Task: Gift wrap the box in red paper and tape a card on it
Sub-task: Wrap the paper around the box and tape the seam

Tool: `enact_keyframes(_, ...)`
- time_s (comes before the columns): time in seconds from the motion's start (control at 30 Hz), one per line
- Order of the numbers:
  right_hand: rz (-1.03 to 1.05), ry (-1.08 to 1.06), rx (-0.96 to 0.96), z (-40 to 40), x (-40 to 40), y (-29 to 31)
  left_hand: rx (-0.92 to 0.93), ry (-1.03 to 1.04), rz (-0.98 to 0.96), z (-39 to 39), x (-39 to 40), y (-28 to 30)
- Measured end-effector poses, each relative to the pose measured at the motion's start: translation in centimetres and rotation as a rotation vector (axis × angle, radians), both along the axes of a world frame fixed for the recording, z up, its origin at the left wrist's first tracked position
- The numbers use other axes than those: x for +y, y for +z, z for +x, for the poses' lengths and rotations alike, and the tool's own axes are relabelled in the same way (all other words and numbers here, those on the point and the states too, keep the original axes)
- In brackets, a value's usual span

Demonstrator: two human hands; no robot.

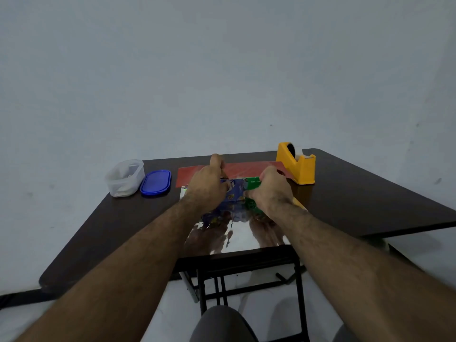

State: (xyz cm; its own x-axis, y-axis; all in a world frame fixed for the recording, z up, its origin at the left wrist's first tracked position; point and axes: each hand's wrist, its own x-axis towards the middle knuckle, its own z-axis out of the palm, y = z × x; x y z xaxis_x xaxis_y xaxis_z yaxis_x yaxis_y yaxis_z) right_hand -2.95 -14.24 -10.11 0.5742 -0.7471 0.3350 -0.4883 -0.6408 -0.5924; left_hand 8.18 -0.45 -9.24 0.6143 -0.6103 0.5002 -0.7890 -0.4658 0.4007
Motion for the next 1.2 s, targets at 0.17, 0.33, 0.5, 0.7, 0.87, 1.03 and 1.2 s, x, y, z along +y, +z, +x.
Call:
enact_keyframes(0.17, -0.332, 0.24, -0.218, -0.8, -0.7, 0.0, -0.014, -0.012, -0.02, 0.1, 0.1, -0.3)
enact_keyframes(0.33, -0.575, 0.521, -0.116, -0.6, -0.9, 1.4, -0.024, -0.016, -0.038, 0.1, 0.0, -0.5)
enact_keyframes(0.5, -0.629, 0.513, -0.037, -0.3, -1.6, 2.3, -0.029, -0.01, -0.03, 0.2, 0.0, -0.5)
enact_keyframes(0.7, -0.601, 0.432, 0.011, -0.9, -3.2, 2.7, -0.009, -0.01, -0.013, 0.3, 0.1, -0.4)
enact_keyframes(0.87, -0.628, 0.424, 0.06, -1.1, -3.4, 3.1, -0.012, -0.001, -0.009, 0.3, 0.1, -0.5)
enact_keyframes(1.03, -0.63, 0.487, 0.061, -0.7, -2.6, 3.4, -0.024, -0.003, -0.022, 0.2, 0.1, -0.6)
enact_keyframes(1.2, -0.544, 0.437, 0.032, -0.3, -3.3, 2.5, -0.008, -0.002, -0.011, 0.2, 0.1, -0.5)
